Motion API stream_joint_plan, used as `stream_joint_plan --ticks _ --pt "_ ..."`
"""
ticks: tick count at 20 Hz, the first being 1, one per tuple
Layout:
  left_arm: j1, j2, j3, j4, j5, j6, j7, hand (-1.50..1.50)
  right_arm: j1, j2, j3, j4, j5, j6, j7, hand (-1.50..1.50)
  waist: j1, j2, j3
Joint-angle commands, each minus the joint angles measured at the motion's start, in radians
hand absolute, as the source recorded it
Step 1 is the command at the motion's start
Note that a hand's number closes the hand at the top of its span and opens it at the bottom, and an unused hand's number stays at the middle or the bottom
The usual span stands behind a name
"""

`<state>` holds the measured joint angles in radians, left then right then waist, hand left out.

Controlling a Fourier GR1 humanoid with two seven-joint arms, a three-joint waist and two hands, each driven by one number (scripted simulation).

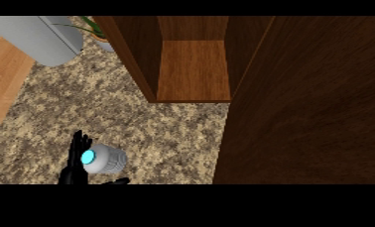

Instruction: Pick up the bottled water, place it into the cabinet and close the cabinet

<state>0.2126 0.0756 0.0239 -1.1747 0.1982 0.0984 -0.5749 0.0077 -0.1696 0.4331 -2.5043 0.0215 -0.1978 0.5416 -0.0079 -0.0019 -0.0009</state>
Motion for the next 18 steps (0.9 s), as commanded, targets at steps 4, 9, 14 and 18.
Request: stream_joint_plan --ticks 4,9,14,18 --pt "-0.022 -0.055 0.008 0.104 0.018 -0.046 -0.116 -1.50 0.020 -0.024 0.023 -0.188 0.059 -0.014 0.097 -1.50 0.002 -0.001 0.000" --pt "-0.128 -0.032 0.063 0.248 0.050 -0.101 -0.157 -1.50 0.076 -0.051 0.009 -0.207 0.043 -0.018 0.061 -1.50 -0.003 0.000 0.000" --pt "-0.196 -0.035 0.087 0.304 0.072 -0.121 -0.161 -1.50 0.104 -0.052 -0.004 -0.195 0.041 -0.018 0.022 -1.50 -0.004 0.000 0.000" --pt "-0.252 -0.030 0.107 0.370 0.098 -0.162 -0.157 -1.50 0.040 -0.040 -0.005 -0.149 0.057 -0.031 0.055 -1.50 0.000 0.001 0.000"
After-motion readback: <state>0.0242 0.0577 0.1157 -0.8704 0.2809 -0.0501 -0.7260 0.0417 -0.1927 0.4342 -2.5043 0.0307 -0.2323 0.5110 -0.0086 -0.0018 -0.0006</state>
